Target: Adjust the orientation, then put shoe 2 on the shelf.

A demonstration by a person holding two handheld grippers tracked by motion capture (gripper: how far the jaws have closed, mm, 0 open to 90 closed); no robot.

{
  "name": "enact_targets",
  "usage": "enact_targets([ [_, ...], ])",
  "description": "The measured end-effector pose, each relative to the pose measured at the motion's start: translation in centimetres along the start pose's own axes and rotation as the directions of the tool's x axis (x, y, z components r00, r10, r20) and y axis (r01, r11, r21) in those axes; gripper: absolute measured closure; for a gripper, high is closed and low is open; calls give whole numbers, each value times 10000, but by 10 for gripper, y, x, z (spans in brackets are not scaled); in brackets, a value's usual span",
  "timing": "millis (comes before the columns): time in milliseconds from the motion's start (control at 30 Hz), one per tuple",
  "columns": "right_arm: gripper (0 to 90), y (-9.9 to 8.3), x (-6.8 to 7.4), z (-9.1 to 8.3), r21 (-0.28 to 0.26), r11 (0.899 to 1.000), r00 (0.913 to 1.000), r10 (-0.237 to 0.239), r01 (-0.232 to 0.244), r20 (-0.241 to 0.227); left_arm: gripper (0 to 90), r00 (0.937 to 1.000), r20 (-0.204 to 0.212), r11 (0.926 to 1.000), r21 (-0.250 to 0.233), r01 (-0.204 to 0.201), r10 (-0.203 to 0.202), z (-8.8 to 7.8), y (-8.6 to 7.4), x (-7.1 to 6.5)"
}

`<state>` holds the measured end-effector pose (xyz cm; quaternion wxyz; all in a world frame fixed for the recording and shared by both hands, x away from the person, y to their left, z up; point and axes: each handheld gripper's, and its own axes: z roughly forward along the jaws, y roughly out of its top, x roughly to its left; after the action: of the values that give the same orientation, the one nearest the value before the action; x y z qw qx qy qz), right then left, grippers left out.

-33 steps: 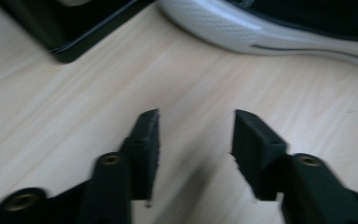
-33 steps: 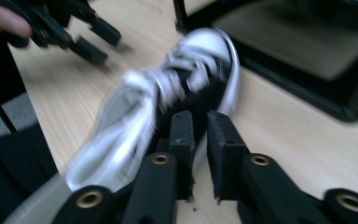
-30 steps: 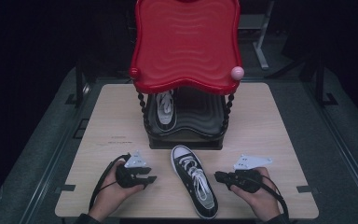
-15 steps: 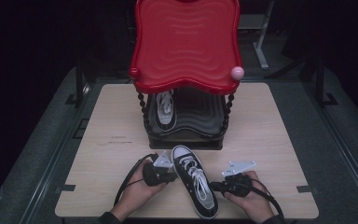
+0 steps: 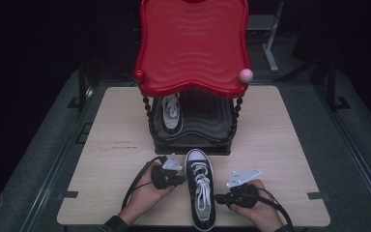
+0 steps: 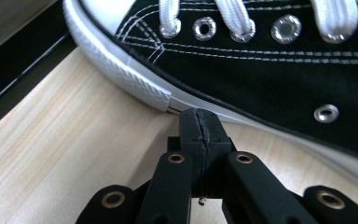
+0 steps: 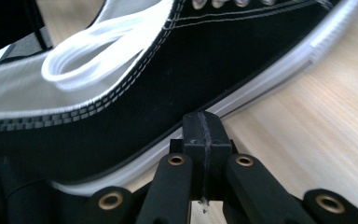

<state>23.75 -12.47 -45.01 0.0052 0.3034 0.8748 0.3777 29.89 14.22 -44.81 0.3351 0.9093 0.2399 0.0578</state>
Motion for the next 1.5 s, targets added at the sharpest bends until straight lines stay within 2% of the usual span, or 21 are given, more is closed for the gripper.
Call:
enact_targets([
  [200,898,1,4,3,45,9997,9994,-232,233,-250,891,9999,-105,10000,-64,66,-66,4,4,2],
  [267,879,2,5,3,47,9995,9992,-320,321,-247,837,9998,-120,9998,-138,134,-135,2,3,4],
  [300,854,3,3,0,-184,9995,9994,-250,245,-224,787,9997,-12,9993,-278,236,-237,-2,3,4],
  [333,854,3,3,0,-184,9995,9994,-250,245,-224,768,9997,-12,9993,-278,236,-237,-2,3,4],
  [367,819,4,1,-6,-583,9981,9998,-191,190,-15,737,9997,-13,9987,-430,258,-258,-8,5,4],
  [433,782,4,-1,-10,-918,9957,9999,-65,77,142,696,9994,56,9980,-539,339,-337,-12,6,3],
  [467,746,5,-2,-12,-1114,9938,9998,95,-72,202,670,9987,181,9957,-789,488,-475,-21,7,1],
  [533,700,5,-4,-17,-1487,9888,9993,149,-95,348,628,9987,290,9939,-1004,447,-420,-32,9,-1],
  [633,616,8,-5,-23,-2132,9768,9991,287,-212,322,560,9983,431,9886,-1430,463,-405,-46,11,-7],
  [667,616,8,-5,-23,-2132,9768,9991,287,-212,322,536,9983,431,9886,-1430,463,-405,-46,11,-7],
  [700,590,9,-5,-25,-2275,9735,9992,315,-250,249,536,9980,501,9860,-1599,464,-389,-53,12,-10],
  [733,555,11,-4,-27,-2572,9658,9992,368,-315,158,497,9975,570,9841,-1703,503,-412,-55,13,-11],
  [800,542,14,-2,-27,-2686,9627,9993,364,-323,100,473,9960,835,9793,-1966,481,-321,-60,17,-17],
  [833,542,14,-2,-27,-2686,9627,9993,364,-323,100,468,9960,835,9793,-1966,481,-321,-60,17,-17],
  [967,535,19,2,-25,-2939,9553,9994,342,-323,16,451,9940,1086,9818,-1898,53,156,-52,23,-29],
  [1100,535,20,2,-25,-3021,9527,9993,363,-333,43,449,9933,1140,9820,-1890,43,176,-43,26,-33],
  [1267,535,21,1,-26,-3180,9471,9989,474,-439,31,472,9942,1044,9862,-1653,-69,245,-32,25,-31],
  [1333,535,22,2,-23,-3166,9476,9990,457,-434,-1,473,9929,1187,9858,-1677,86,115,-31,22,-28],
  [1467,535,24,4,-18,-3060,9514,9993,359,-358,-54,501,9924,1225,9858,-1680,70,138,-32,19,-25],
  [1500,537,25,6,-14,-2904,9564,9995,302,-311,-77,519,9914,1302,9862,-1654,109,109,-31,17,-24],
])
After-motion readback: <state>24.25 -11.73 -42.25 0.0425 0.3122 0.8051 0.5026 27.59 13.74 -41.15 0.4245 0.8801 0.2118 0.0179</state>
